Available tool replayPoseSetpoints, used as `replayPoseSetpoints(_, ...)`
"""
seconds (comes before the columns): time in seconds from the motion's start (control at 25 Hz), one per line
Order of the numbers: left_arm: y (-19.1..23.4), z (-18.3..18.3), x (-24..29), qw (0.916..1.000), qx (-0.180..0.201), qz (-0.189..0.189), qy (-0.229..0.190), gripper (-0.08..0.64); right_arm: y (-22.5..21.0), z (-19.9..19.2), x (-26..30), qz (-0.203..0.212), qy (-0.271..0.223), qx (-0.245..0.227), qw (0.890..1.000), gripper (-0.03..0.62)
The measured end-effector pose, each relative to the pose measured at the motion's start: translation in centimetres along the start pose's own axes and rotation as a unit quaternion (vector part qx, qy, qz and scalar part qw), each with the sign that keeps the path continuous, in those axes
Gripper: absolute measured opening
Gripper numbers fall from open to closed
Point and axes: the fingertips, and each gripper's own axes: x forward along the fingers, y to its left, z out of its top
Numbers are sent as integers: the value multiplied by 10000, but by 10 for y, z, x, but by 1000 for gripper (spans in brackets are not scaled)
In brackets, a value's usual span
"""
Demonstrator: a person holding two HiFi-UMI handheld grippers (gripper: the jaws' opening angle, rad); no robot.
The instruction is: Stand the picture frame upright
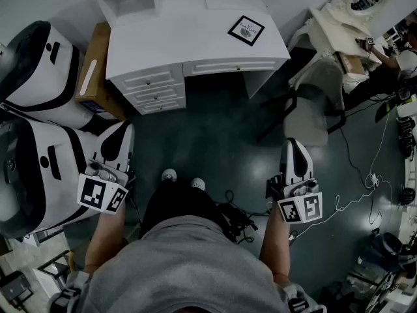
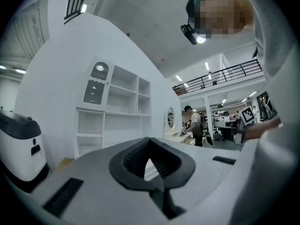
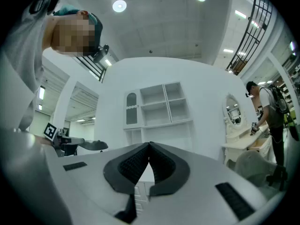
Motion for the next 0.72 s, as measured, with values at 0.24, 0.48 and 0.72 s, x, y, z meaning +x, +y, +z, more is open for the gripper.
replayPoseSetpoints(0.24, 0, -1, 3, 10000, 16, -1, -17, 6, 2, 2, -2, -42, -90, 59, 9999, 26)
replayPoseSetpoints(0.48, -7, 0, 9, 10000, 25, -45, -25, 6, 0, 9, -9, -111, -170, 92, 9998, 26)
replayPoseSetpoints(0.72, -10, -1, 12, 10000, 68, 7, 14, 6, -11, 12, -16, -208, -266, 420, 9985, 26)
